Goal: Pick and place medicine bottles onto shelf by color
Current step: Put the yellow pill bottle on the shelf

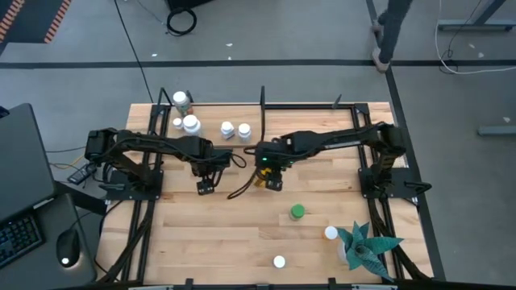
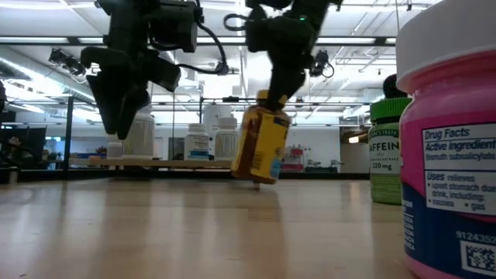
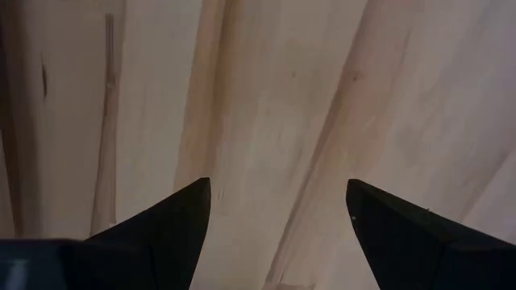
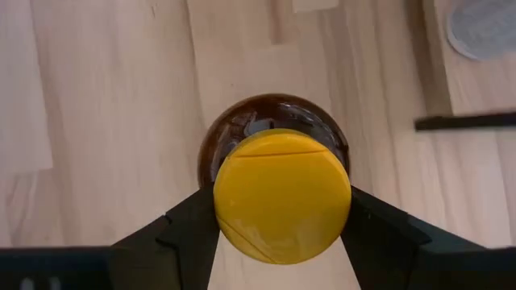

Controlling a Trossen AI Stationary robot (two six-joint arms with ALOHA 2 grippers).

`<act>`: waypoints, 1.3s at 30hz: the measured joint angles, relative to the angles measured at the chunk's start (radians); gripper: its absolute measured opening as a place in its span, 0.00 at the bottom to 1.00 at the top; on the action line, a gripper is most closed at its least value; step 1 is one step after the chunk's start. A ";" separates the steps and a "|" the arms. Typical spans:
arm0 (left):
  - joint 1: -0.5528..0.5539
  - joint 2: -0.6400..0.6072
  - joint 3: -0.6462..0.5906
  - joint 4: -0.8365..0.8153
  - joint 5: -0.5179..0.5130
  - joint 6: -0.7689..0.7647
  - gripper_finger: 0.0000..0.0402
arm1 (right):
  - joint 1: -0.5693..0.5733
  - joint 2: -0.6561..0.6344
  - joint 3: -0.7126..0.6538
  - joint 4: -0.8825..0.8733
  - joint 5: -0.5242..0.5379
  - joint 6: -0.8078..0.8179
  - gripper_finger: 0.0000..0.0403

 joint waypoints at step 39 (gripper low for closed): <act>-0.034 -0.239 0.045 0.126 -0.110 0.054 0.73 | -0.099 0.132 0.227 0.025 -0.107 -0.165 0.73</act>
